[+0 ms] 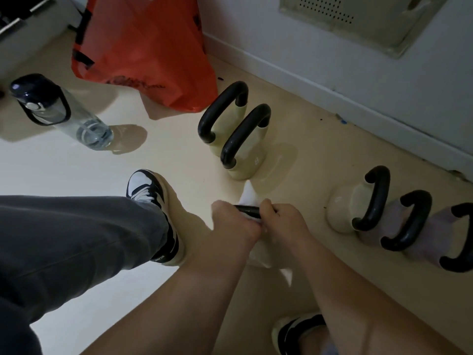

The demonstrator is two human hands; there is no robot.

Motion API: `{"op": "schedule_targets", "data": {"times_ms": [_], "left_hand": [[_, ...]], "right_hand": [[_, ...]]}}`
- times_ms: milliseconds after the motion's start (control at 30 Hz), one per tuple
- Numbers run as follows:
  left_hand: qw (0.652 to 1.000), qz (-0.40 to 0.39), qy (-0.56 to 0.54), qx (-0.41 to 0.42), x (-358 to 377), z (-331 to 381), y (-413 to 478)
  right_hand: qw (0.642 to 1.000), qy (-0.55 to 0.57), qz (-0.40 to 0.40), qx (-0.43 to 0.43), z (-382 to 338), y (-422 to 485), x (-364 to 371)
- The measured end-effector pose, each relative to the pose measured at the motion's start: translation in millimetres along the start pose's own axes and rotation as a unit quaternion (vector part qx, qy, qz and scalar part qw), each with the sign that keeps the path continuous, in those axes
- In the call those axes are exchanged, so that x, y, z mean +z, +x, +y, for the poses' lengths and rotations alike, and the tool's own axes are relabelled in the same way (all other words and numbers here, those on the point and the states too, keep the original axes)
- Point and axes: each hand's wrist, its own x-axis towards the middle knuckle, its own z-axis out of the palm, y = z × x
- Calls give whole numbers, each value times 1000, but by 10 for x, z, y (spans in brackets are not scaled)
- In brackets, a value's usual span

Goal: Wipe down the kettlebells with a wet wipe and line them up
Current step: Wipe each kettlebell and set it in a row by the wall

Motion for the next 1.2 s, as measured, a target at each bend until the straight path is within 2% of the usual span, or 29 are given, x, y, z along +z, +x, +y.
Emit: {"op": "schedule_targets", "data": {"times_ms": [67,167,333,467,533,667,800,833,867,933,967,1000,1067,1133,1200], "left_hand": [[996,-30,80,16,14,-190,-70],[984,-26,174,37,-103,-293,51],[998,-12,31,-48,-164,183,171],[994,19,105,-17,-15,88,183],[981,47,185,24,22,-99,134],[923,16,355,147,-301,-286,96],[862,61,397,309,-307,126,-12],[831,66,412,368,-256,248,-70],[777,68,457,428,-201,352,-122],[589,41,576,565,-118,467,-122],[498,12,627,599,-91,461,-60],[429,-10,678,597,-92,428,18],[327,-37,782,530,-251,267,203],[241,-95,812,523,-597,61,364],[203,-113,807,544,-852,-26,405]], "right_hand": [[1000,10,2,17,41,24,-48],[999,27,0,35,104,7,-106],[999,27,-1,26,94,-1,-83],[1000,12,-8,15,47,25,-43],[1000,7,-1,16,66,34,-45],[999,27,14,41,75,54,-65],[999,19,4,46,47,63,-72],[999,18,3,43,58,51,-78],[999,20,-1,38,70,36,-85],[999,29,-13,30,97,8,-93],[999,30,-15,26,104,6,-97],[999,26,-13,21,109,18,-101],[1000,7,-7,9,106,51,-102],[1000,3,-11,-5,138,65,-81],[999,29,-5,-19,174,52,-59]]}}
